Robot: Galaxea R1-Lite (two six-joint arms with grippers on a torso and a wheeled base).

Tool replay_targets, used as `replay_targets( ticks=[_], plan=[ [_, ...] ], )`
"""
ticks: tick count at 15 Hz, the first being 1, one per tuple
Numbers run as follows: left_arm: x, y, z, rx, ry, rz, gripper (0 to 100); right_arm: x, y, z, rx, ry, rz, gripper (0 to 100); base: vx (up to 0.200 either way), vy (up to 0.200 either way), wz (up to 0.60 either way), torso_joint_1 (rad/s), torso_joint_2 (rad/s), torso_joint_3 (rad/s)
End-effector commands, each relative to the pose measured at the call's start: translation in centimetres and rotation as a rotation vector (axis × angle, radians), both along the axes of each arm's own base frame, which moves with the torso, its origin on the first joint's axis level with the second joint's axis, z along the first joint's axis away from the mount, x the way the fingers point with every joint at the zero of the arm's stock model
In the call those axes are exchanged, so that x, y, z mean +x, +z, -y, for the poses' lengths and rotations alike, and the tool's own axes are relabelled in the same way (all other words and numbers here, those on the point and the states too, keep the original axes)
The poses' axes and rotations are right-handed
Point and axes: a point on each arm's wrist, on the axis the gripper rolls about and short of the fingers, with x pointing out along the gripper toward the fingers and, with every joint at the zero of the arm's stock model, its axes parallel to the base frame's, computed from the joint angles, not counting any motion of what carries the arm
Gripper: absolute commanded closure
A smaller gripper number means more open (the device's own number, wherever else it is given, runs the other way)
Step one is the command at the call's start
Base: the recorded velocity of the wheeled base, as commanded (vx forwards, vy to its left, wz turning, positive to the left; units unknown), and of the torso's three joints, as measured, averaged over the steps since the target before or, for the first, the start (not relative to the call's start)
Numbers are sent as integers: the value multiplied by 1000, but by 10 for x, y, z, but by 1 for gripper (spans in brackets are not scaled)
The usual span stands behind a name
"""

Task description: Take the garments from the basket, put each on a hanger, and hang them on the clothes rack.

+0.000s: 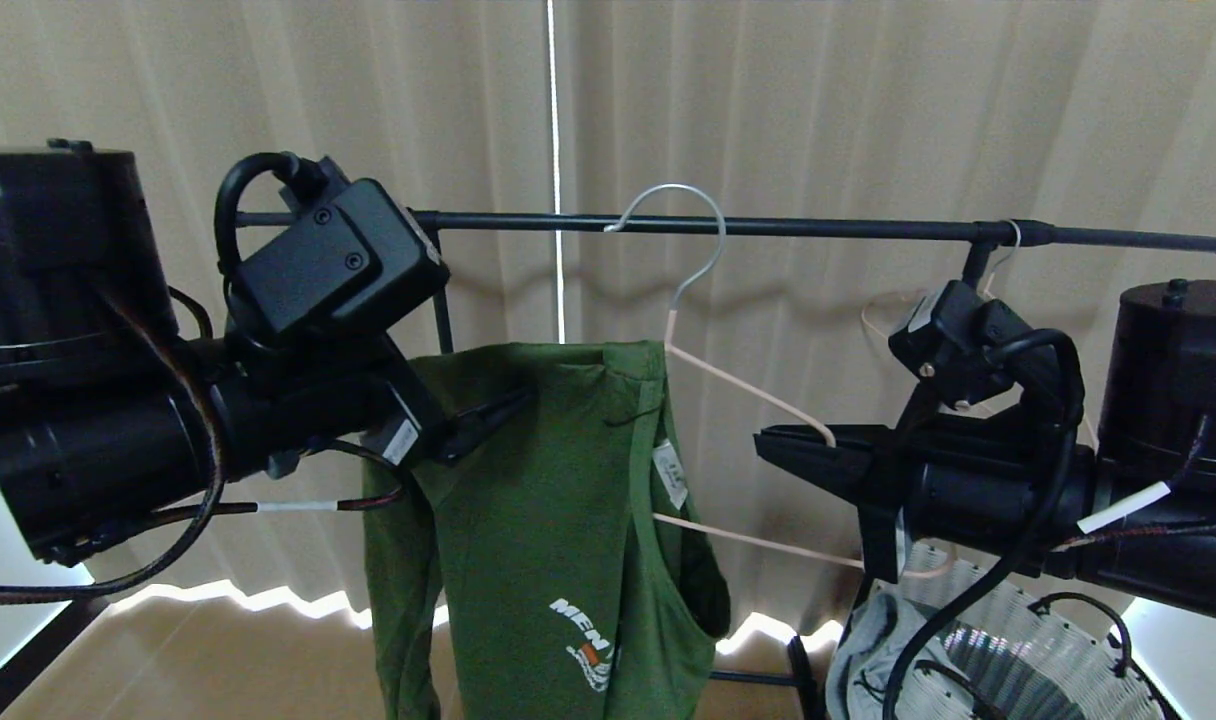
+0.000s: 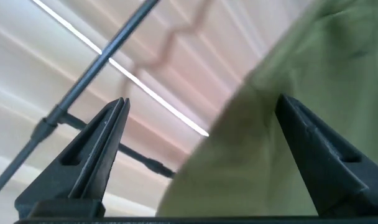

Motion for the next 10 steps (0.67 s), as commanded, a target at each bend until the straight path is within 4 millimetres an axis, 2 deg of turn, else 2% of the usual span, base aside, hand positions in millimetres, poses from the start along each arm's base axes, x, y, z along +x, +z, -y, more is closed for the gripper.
replay_targets(
  ticks=[1, 9, 10],
  plan=[
    [8, -6, 3, 26, 2, -5, 0, -5, 1, -2, 4, 24, 3, 100, 0, 0, 0, 0, 0, 0],
    [6, -7, 3, 69, -10, 27, 0, -12, 1, -10, 8, 74, 1, 100, 0, 0, 0, 0, 0, 0],
    [6, -7, 3, 69, -10, 27, 100, -12, 1, -10, 8, 74, 1, 100, 0, 0, 0, 0, 0, 0]
  ],
)
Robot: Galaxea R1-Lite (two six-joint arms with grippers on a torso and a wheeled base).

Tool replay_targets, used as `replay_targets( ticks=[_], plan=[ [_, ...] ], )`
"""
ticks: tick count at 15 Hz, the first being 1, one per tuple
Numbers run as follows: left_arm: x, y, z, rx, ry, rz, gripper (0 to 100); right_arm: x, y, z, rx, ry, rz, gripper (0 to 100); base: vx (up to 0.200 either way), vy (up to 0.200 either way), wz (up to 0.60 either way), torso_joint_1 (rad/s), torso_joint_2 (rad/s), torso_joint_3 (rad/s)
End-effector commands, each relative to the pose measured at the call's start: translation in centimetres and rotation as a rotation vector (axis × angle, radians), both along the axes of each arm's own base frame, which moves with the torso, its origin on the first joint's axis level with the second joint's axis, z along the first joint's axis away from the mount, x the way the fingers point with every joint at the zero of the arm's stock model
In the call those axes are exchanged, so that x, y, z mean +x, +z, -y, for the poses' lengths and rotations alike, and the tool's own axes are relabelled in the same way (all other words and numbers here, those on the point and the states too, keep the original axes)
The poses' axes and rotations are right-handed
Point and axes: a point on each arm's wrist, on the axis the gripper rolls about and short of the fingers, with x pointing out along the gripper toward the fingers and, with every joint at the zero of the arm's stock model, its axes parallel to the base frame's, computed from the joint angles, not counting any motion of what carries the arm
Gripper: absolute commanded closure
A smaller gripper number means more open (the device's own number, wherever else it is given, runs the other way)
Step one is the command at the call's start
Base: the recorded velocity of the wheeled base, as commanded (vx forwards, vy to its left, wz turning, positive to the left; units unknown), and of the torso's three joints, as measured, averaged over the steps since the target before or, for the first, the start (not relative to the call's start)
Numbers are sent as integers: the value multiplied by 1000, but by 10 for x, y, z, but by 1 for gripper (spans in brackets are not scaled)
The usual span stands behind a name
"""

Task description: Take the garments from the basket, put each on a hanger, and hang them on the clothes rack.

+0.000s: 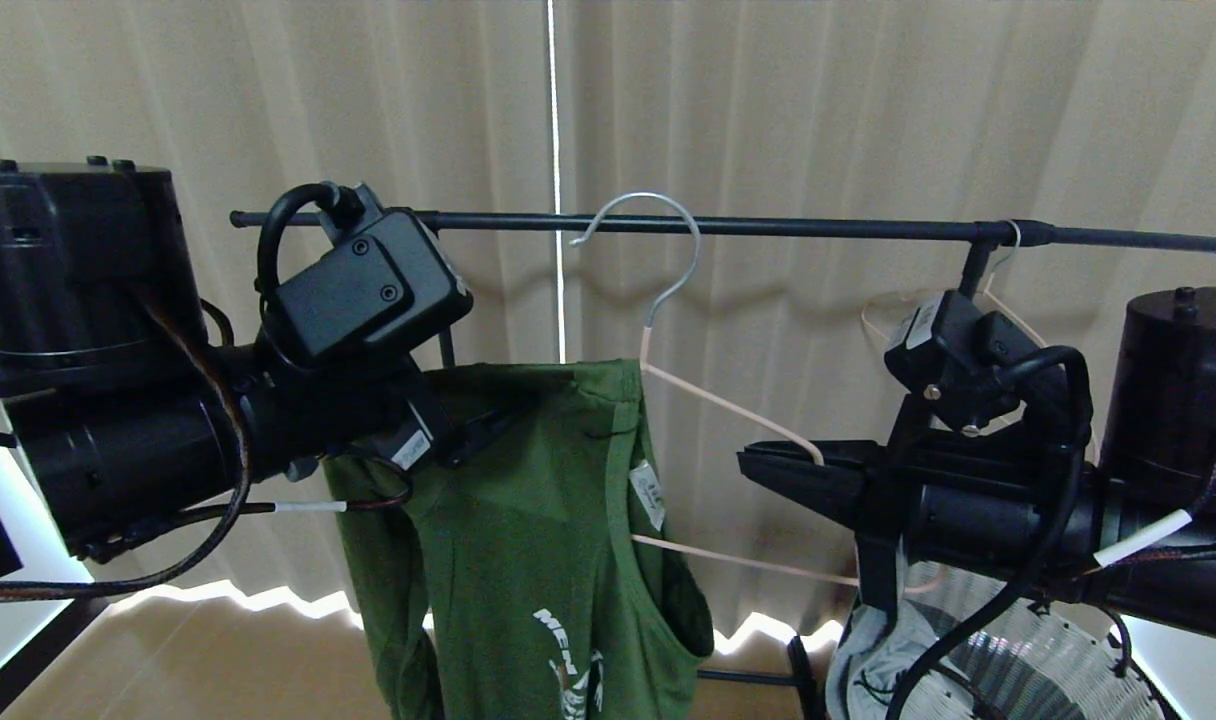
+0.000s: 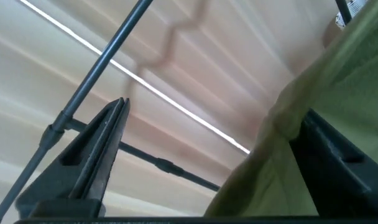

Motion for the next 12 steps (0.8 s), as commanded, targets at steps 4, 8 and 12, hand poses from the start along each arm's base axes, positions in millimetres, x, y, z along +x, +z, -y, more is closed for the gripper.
replay_targets(
  ticks=[4, 8, 12],
  plan=[
    [1, -1, 0, 2, -1, -4, 100, 0, 0, 0, 0, 1, 0, 100, 0, 0, 0, 0, 0, 0],
    [1, -2, 0, 1, 2, -6, 100, 0, 0, 0, 0, 1, 0, 100, 0, 0, 0, 0, 0, 0],
    [2, -3, 0, 3, 7, -9, 100, -1, -2, 0, -12, 1, -9, 0, 0, 0, 0, 0, 0, 0]
  ],
)
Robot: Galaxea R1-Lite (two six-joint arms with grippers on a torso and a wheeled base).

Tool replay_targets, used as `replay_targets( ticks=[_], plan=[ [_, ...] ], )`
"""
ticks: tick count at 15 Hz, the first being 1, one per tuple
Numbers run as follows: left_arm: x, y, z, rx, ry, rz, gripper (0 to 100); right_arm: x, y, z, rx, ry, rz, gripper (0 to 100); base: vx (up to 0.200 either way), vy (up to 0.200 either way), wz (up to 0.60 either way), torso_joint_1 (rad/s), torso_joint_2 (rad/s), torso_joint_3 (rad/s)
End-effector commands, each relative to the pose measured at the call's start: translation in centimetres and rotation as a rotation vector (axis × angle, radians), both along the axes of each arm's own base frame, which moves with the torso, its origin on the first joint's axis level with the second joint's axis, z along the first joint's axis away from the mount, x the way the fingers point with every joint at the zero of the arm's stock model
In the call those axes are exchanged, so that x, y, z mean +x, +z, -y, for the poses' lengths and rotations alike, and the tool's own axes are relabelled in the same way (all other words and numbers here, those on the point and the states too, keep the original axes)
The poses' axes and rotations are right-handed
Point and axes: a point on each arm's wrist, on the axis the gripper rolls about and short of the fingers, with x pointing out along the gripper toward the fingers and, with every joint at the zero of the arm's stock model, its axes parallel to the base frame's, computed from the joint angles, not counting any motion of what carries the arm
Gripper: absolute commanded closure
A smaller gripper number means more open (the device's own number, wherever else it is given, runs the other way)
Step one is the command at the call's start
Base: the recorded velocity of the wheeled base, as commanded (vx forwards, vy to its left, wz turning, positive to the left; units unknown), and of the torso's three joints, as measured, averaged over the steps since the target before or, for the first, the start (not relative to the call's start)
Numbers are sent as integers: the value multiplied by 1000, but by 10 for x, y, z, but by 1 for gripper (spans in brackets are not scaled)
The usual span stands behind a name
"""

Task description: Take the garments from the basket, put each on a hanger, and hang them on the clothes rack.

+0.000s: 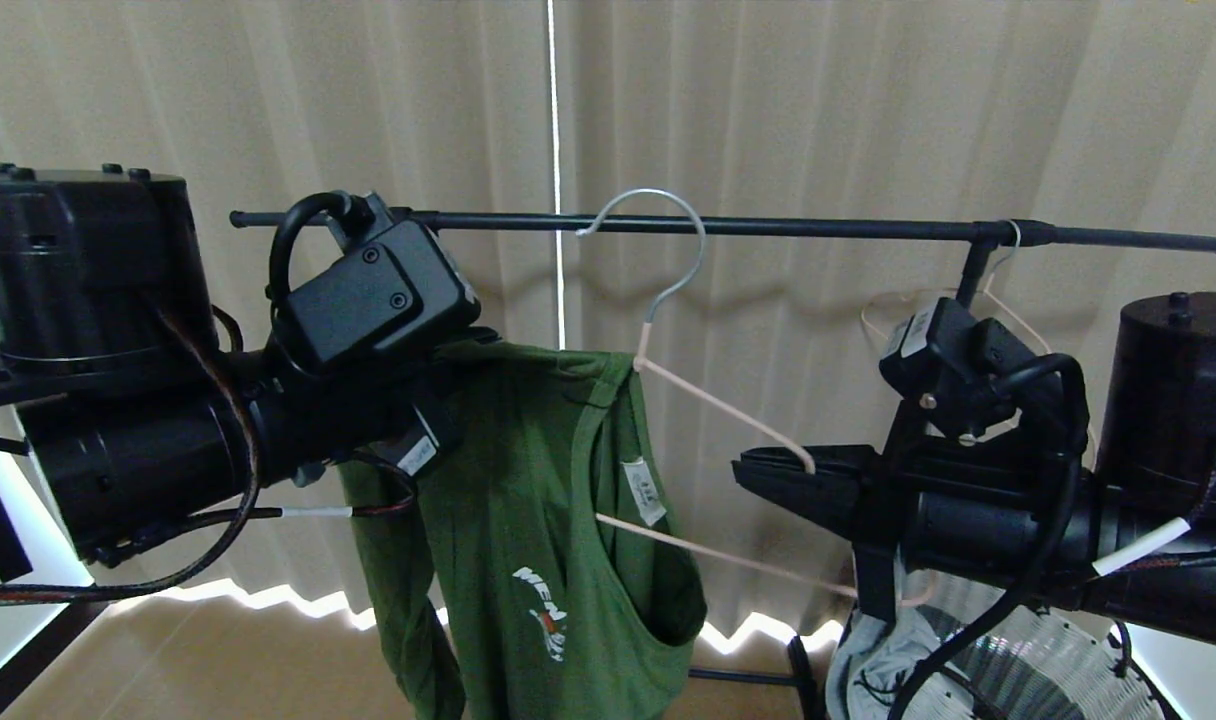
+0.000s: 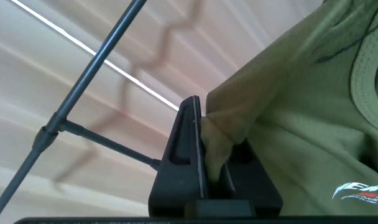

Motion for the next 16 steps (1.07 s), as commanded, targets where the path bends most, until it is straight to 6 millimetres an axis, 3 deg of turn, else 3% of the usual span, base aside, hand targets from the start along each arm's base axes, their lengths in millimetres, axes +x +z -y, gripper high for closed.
replay_targets(
  ticks=[1, 5, 10, 13, 16],
  plan=[
    [0, -1, 0, 0, 4, -5, 100, 0, 0, 0, 1, -2, 3, 0, 0, 0, 0, 0, 0, 0],
    [9, -1, -20, -19, 227, -10, 100, -5, -3, 8, 8, -16, 6, 0, 0, 0, 0, 0, 0, 0],
    [12, 3, -21, -186, 443, -32, 100, -11, -27, 14, 11, -22, 16, 0, 0, 0, 0, 0, 0, 0],
    [21, 10, -18, -270, 527, 34, 100, -7, -32, 10, 0, -20, 2, 0, 0, 0, 0, 0, 0, 0],
    [20, 11, -9, -321, 475, 52, 100, 3, -40, 1, 7, -17, 5, 0, 0, 0, 0, 0, 0, 0]
  ],
)
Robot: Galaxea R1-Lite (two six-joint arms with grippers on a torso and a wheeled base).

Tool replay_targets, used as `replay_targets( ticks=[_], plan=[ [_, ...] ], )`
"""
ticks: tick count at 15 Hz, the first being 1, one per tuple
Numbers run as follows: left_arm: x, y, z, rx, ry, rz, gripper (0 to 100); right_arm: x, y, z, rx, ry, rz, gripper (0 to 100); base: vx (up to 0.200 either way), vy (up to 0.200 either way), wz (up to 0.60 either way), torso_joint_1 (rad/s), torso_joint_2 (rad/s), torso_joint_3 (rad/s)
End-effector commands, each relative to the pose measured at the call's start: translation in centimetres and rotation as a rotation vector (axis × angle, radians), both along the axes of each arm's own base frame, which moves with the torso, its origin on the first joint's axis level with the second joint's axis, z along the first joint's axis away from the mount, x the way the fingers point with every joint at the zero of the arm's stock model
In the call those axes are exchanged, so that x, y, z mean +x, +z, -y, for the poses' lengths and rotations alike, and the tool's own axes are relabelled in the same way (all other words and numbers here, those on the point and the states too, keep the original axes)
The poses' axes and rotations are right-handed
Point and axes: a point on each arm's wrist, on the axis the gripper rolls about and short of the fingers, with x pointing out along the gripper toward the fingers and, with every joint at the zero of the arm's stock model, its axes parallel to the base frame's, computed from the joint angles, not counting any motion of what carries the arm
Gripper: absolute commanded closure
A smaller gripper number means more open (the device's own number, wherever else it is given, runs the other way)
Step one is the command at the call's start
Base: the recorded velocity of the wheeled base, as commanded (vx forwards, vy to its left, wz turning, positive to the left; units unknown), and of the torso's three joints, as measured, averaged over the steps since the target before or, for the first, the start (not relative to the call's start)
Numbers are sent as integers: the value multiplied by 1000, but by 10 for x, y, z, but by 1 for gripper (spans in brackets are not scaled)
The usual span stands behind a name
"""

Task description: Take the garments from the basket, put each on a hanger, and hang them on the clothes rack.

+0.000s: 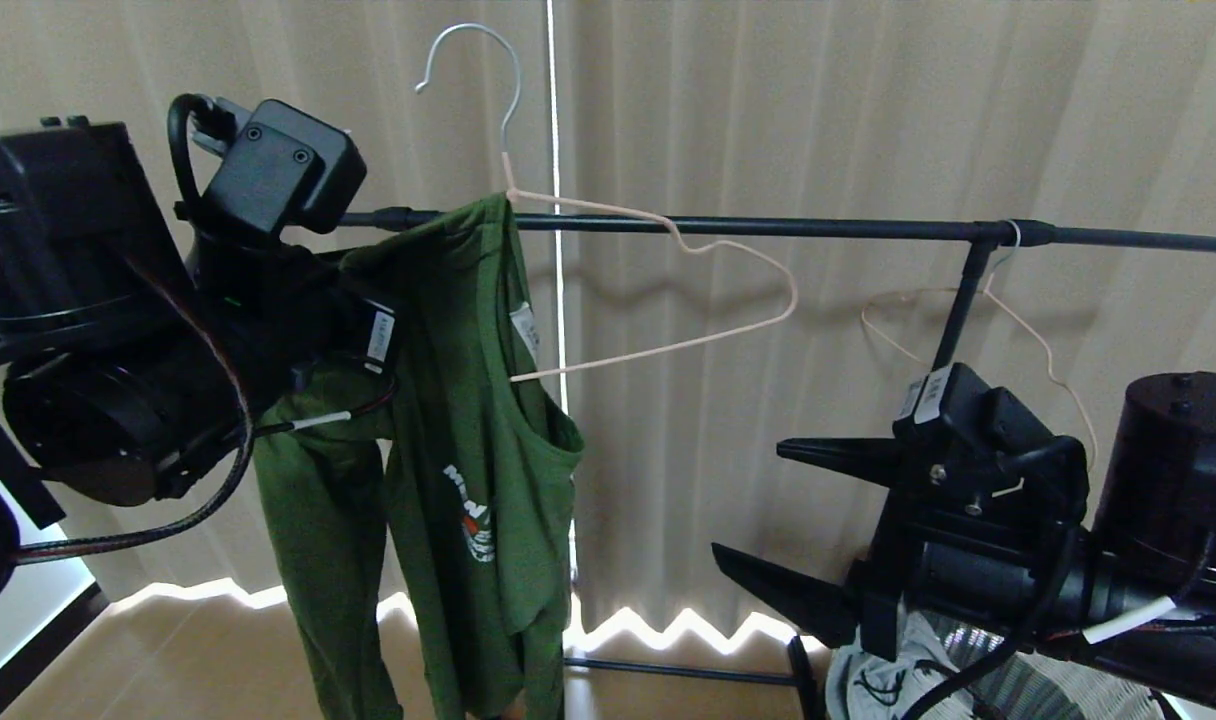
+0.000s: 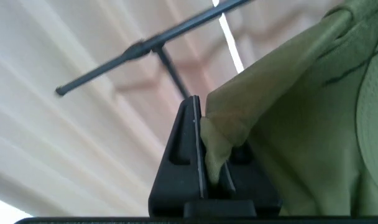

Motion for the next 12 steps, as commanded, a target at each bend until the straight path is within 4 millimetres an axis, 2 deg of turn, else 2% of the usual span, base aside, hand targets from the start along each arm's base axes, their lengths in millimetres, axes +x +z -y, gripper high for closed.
replay_targets(
  ticks=[1, 3, 5, 8, 12],
  plan=[
    [0, -2, 6, 3, -21, -6, 100, 10, -12, -9, -13, 4, -18, 0, 0, 0, 0, 0, 0, 0],
    [-2, 1, 9, -2, -37, 3, 100, 16, -16, -16, 2, 6, 3, 0, 0, 0, 0, 0, 0, 0],
    [-7, 4, 15, -23, -101, 13, 100, 27, -25, -30, 13, -5, 24, 0, 0, 0, 0, 0, 0, 0],
    [-10, 4, 19, -31, -135, 11, 100, 41, -24, -43, 62, -52, 16, 0, 0, 0, 0, 0, 0, 0],
    [-19, 6, 26, -34, -176, 16, 100, 54, -33, -53, 51, -85, 5, 0, 0, 0, 0, 0, 0, 0]
  ],
)
